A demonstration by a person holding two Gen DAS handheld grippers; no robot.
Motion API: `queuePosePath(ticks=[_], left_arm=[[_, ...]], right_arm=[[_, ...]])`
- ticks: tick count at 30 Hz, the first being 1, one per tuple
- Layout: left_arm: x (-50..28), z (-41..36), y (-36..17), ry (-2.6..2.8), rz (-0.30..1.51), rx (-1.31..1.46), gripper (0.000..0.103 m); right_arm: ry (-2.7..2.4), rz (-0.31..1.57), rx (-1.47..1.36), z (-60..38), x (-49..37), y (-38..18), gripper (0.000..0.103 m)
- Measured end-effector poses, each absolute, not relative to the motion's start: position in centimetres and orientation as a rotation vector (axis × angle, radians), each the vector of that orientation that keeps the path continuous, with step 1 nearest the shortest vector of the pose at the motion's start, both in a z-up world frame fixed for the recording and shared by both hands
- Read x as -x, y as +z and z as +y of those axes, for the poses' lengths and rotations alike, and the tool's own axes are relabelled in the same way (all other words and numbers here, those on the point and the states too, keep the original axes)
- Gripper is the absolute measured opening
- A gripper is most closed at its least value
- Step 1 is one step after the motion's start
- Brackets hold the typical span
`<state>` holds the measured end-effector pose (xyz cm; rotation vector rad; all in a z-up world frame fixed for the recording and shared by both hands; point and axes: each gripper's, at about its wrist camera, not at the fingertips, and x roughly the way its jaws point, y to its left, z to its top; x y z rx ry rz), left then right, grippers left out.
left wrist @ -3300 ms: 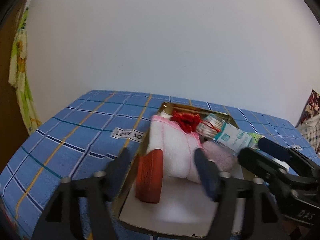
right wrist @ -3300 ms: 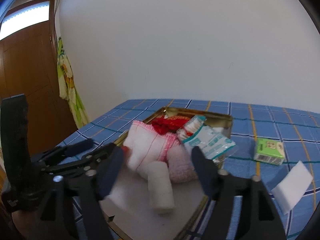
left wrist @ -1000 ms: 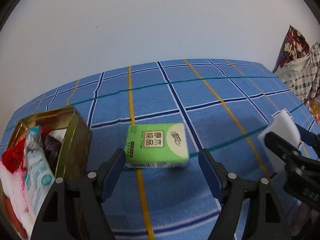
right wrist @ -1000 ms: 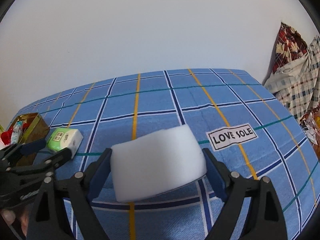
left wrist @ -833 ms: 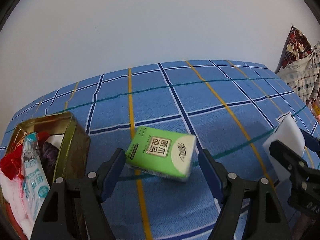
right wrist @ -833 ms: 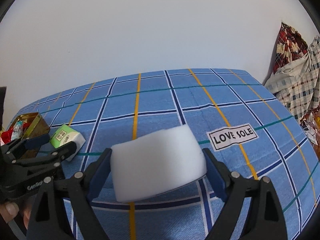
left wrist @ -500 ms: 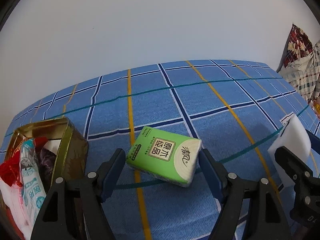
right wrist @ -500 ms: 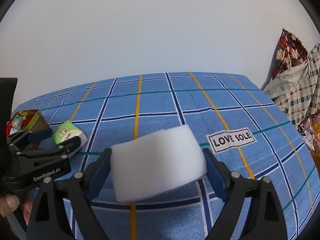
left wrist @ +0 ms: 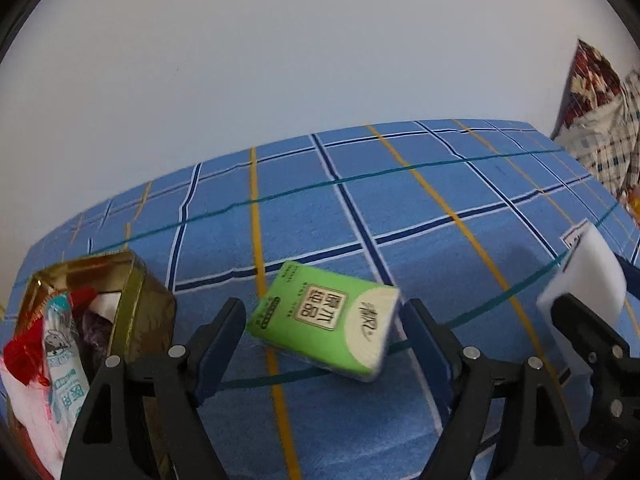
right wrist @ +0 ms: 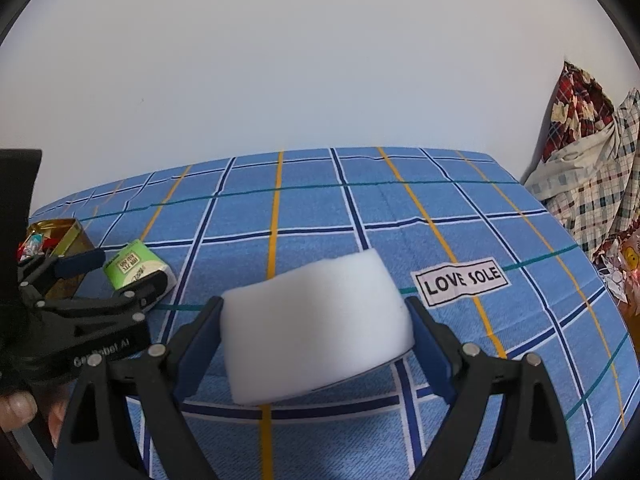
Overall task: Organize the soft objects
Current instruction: 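Carry the green tissue pack and white sponge block over the tin tray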
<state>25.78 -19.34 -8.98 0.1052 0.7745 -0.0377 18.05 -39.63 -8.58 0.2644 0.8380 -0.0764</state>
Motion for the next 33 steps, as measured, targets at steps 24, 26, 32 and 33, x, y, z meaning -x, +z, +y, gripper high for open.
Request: queuePosePath(ticks=[24, 26, 32, 33], left_arm=[[-21.1, -18.4, -8.4, -0.028, 0.681, -0.076, 0.077], [-20.5, -18.2, -8.2, -0.013, 0.656, -0.069, 0.077], [-18.6, -17.9, -7.5, 0.017, 0.595, -0.057, 0.077], [-18.3, -17.9, -7.5, 0.014, 0.592, -0.058, 0.077]], right_arm=[[-0.068, 0.723, -0.258, -39.5, -16.7, -6.9, 0.089], [-0.071, 0.706, -0.251, -39.4, -16.5, -6.7, 0.089], [-0.075, 0.669, -0.259, -38.9, -15.7, -6.1, 0.089], [-0.076, 0.662, -0.258, -38.9, -15.6, -6.0, 0.089]])
